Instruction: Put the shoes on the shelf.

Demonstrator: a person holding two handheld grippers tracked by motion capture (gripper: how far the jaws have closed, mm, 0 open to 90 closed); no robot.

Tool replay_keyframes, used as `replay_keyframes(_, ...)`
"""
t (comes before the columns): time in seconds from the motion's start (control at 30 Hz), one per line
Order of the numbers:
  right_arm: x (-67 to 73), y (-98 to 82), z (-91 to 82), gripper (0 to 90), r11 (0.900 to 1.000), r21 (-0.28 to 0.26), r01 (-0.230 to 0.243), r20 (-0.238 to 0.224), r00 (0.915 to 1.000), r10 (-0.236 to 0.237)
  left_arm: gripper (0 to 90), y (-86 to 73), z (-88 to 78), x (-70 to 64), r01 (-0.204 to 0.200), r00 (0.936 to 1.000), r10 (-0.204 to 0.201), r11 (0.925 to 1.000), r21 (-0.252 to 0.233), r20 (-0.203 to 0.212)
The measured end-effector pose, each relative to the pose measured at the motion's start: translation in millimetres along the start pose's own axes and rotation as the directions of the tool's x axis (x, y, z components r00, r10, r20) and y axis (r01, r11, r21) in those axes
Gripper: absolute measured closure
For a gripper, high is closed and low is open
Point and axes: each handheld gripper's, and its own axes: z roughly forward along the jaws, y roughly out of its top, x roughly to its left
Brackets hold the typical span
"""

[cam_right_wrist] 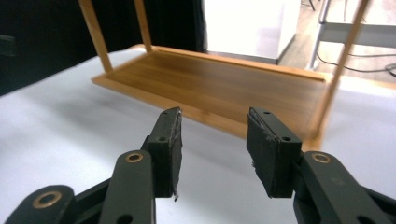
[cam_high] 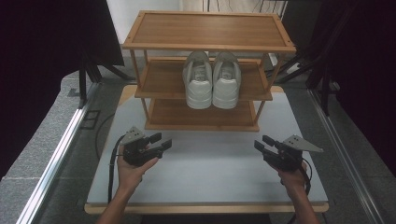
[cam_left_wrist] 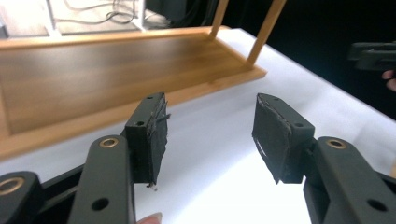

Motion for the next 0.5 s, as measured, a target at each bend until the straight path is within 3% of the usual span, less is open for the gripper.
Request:
replay_keyframes(0.13,-5.2,-9.5,0.7,54.6,1.000,0.023,-0.007,0.011,0.9999,0.007,45.0,-6.1,0.3,3.0,0.017,0.9998,-0.017,0.9998,0.013,-0.003)
replay_keyframes(0.27,-3.3,-9.4,1.5,53.1,1.000,0.011,-0.004,0.008,1.0000,0.004,44.7,-4.7,-0.5,1.0,0.012,0.9999,-0.012,0.9999,0.006,0.006)
replay_keyframes(0.5,-2.3,-11.7,-0.9,44.2,0.999,0.030,0.012,0.012,0.9999,-0.012,41.0,-5.5,-2.1,5.0,0.038,0.9988,-0.038,0.9993,0.003,0.031)
